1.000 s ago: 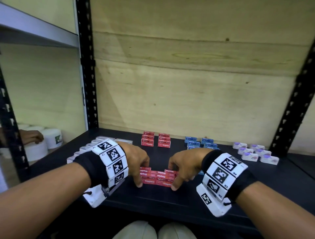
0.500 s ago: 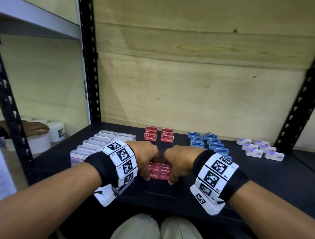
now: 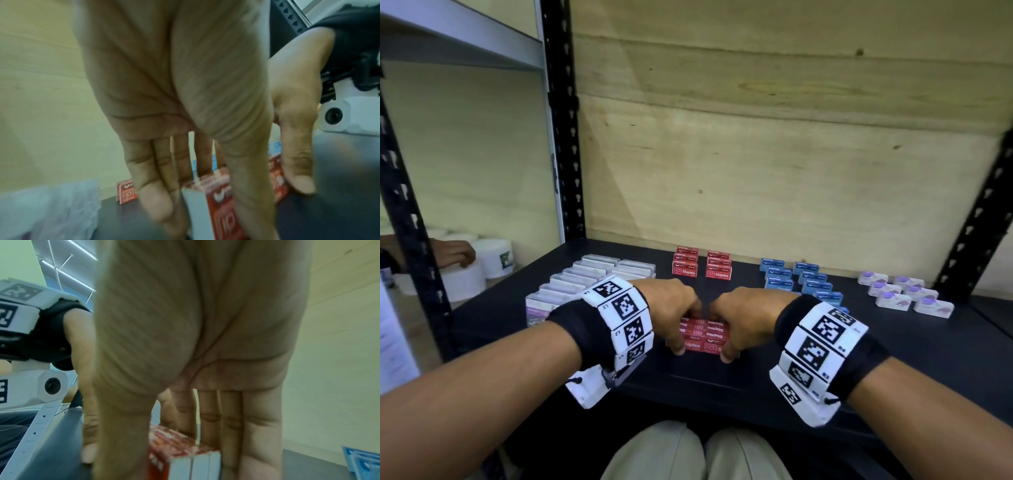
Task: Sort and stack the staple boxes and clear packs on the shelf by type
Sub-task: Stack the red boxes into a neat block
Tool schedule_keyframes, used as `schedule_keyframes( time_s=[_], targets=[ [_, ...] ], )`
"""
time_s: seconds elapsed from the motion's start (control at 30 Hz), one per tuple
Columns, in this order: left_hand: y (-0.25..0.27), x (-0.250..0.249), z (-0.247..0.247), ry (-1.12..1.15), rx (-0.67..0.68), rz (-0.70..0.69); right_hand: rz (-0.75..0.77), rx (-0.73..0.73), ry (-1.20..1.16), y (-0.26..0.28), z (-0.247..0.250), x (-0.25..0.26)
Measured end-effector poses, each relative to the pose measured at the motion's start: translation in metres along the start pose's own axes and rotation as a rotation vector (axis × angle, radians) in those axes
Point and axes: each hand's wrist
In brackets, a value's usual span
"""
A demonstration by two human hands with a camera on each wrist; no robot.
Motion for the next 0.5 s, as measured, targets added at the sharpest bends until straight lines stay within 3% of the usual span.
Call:
schedule_keyframes(
  time_s=[0.1,0.2,0.37,0.5],
  targets=[
    [-0.004,0.002,0.007,0.024,0.030,0.003,0.027,0.058,-0.045,0.002,0.004,-0.006],
    [-0.009,0.013,0.028,0.065,-0.036,0.022,0.035,0.147,-0.100,0.003,0.018,-0.019],
    [-0.037,0.035,0.064,0.022,-0.168,0.063,-0.027,0.019,-0.098,-0.030,0.050,-0.053],
    [-0.071,0.055,0.082,-0.001,-0.165,0.091,-0.059,-0.034,-0.093,-0.069,0.070,-0.080]
  ],
)
Point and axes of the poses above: each hand's wrist, its own y-axis away from the middle knuckle, its own z-axis out of the back of the hand, x = y × z, and after that the axes turned 8 degrees about -x, right-handed
